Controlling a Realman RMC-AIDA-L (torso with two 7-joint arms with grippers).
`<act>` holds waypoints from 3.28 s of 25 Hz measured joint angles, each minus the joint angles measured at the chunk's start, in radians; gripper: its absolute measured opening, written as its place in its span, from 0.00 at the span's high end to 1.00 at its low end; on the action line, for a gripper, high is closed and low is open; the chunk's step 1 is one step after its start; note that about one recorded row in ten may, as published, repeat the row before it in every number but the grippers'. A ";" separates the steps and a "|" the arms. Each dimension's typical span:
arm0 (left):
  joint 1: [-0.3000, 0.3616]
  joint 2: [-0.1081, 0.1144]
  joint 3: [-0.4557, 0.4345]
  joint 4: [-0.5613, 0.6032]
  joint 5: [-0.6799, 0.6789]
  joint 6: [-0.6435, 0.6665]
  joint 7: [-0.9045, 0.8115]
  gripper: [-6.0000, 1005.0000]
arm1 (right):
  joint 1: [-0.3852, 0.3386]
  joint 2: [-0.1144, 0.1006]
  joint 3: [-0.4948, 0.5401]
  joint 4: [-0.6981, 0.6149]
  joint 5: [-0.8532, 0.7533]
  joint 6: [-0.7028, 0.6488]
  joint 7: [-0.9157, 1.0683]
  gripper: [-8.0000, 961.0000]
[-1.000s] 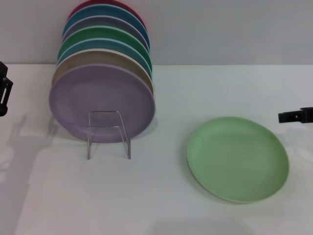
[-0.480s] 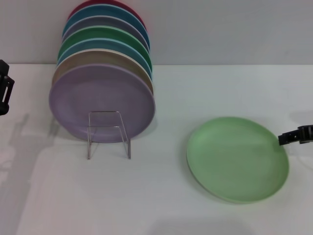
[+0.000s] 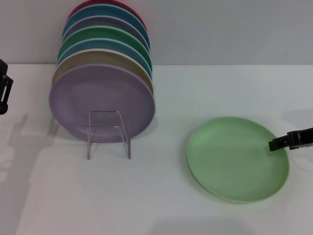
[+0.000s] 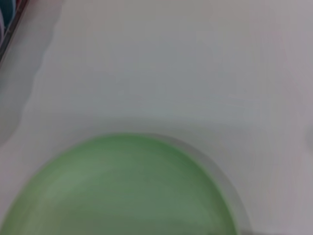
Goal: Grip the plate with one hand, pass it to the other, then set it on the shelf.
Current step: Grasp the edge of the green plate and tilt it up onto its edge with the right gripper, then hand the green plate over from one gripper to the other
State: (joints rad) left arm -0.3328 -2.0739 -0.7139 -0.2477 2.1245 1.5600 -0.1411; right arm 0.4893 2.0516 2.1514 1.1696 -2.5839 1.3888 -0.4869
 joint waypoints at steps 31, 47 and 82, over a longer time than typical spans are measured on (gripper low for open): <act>0.005 0.003 -0.004 0.001 0.000 0.004 0.000 0.28 | 0.011 0.004 -0.008 -0.073 -0.014 -0.013 0.009 0.79; 0.009 0.003 -0.004 0.001 0.003 0.009 0.000 0.28 | -0.005 0.022 -0.010 -0.006 -0.026 -0.029 -0.019 0.96; 0.012 0.002 0.029 -0.012 0.008 0.012 -0.015 0.28 | -0.211 0.030 -0.338 0.145 0.277 -0.816 -0.231 0.97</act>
State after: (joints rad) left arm -0.3205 -2.0723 -0.6850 -0.2593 2.1321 1.5718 -0.1566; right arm 0.2785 2.0815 1.8131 1.3146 -2.3074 0.5730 -0.7176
